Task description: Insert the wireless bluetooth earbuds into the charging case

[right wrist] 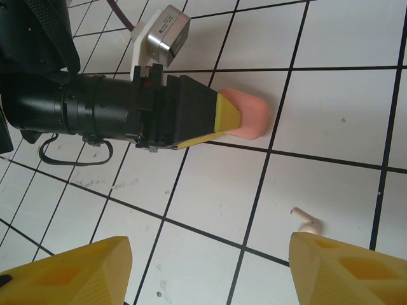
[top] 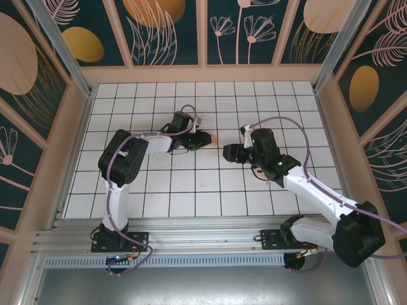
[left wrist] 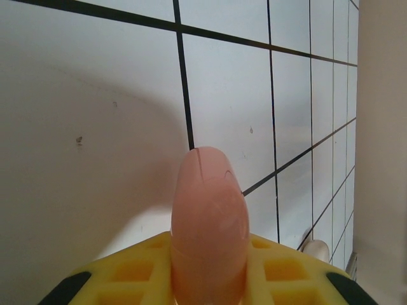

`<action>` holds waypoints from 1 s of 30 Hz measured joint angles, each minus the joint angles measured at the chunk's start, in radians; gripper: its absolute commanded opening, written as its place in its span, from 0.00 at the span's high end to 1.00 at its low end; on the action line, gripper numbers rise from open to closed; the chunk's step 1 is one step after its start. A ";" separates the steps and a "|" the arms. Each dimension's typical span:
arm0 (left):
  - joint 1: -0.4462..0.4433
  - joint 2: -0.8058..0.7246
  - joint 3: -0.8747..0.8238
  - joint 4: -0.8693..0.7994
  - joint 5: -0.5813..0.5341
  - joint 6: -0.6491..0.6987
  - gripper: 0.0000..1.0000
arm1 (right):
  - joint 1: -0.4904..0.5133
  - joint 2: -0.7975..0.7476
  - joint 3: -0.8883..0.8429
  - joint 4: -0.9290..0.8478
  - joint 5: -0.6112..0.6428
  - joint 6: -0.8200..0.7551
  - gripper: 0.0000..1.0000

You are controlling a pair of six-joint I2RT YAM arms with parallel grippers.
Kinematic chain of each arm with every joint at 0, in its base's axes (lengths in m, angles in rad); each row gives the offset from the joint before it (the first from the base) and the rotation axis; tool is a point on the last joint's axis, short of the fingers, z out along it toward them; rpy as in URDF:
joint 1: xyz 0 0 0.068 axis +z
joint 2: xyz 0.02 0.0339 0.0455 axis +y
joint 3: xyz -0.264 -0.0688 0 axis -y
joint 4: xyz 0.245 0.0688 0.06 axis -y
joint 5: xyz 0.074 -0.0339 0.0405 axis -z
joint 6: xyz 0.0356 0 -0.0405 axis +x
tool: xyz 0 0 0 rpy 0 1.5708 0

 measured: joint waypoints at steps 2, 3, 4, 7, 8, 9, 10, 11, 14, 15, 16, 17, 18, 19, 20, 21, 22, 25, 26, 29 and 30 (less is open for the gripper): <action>0.002 0.000 0.000 0.000 0.000 0.001 0.71 | 0.000 -0.001 0.000 -0.002 0.000 0.000 0.33; 0.002 0.000 0.000 -0.001 0.000 0.001 0.71 | 0.000 -0.002 0.000 -0.003 0.000 0.000 0.33; 0.003 0.000 0.000 -0.001 -0.003 0.001 0.71 | 0.000 -0.002 0.000 -0.003 0.000 0.000 0.33; 0.003 0.000 0.000 -0.008 -0.005 0.001 0.70 | 0.000 -0.002 0.000 -0.003 0.000 0.000 0.33; 0.003 0.000 0.000 -0.015 -0.008 0.001 0.70 | 0.000 -0.002 0.000 -0.003 0.000 0.000 0.33; 0.003 0.000 0.000 -0.020 -0.008 0.002 0.69 | 0.000 -0.003 0.000 -0.003 0.000 0.000 0.33; 0.003 0.000 0.000 -0.025 -0.010 0.002 0.69 | 0.000 -0.003 0.000 -0.003 0.000 0.000 0.33; 0.003 0.000 0.000 -0.028 -0.011 0.005 0.68 | 0.000 -0.004 0.000 -0.003 0.000 0.000 0.33; 0.004 0.000 0.000 -0.045 -0.014 0.016 0.64 | 0.000 -0.008 0.000 -0.003 0.000 0.000 0.33; 0.005 0.000 0.000 -0.051 -0.016 0.019 0.63 | 0.000 -0.009 0.000 -0.004 0.000 0.000 0.33; 0.005 0.000 0.000 -0.057 -0.019 0.022 0.62 | 0.000 -0.010 0.000 -0.004 0.000 0.000 0.33; 0.005 0.000 0.001 -0.064 -0.024 0.027 0.61 | 0.000 -0.011 0.000 -0.005 0.000 0.000 0.33; 0.005 0.000 0.002 -0.074 -0.032 0.034 0.60 | 0.000 -0.013 0.000 -0.007 0.000 0.000 0.33; 0.005 0.000 0.003 -0.077 -0.034 0.039 0.58 | 0.000 -0.013 0.000 -0.010 0.000 0.000 0.33; 0.004 0.000 0.007 -0.083 -0.037 0.043 0.56 | 0.000 -0.013 0.000 -0.010 0.000 0.000 0.33; 0.004 0.000 0.012 -0.091 -0.040 0.049 0.55 | -0.001 -0.013 0.000 -0.010 0.000 0.000 0.33; 0.004 0.000 0.016 -0.099 -0.042 0.057 0.54 | -0.001 -0.013 0.000 -0.010 0.000 0.000 0.33; 0.003 -0.003 0.024 -0.120 -0.063 0.076 0.50 | -0.003 -0.014 0.000 -0.010 0.000 0.000 0.33; 0.002 -0.006 0.026 -0.126 -0.067 0.082 0.49 | -0.004 -0.015 0.000 -0.011 0.000 0.000 0.33; 0.002 -0.021 0.026 -0.159 -0.106 0.106 0.49 | -0.004 -0.017 0.003 -0.011 0.000 0.000 0.32; 0.003 -0.026 0.026 -0.173 -0.121 0.116 0.48 | -0.005 -0.017 0.004 -0.013 0.001 0.000 0.32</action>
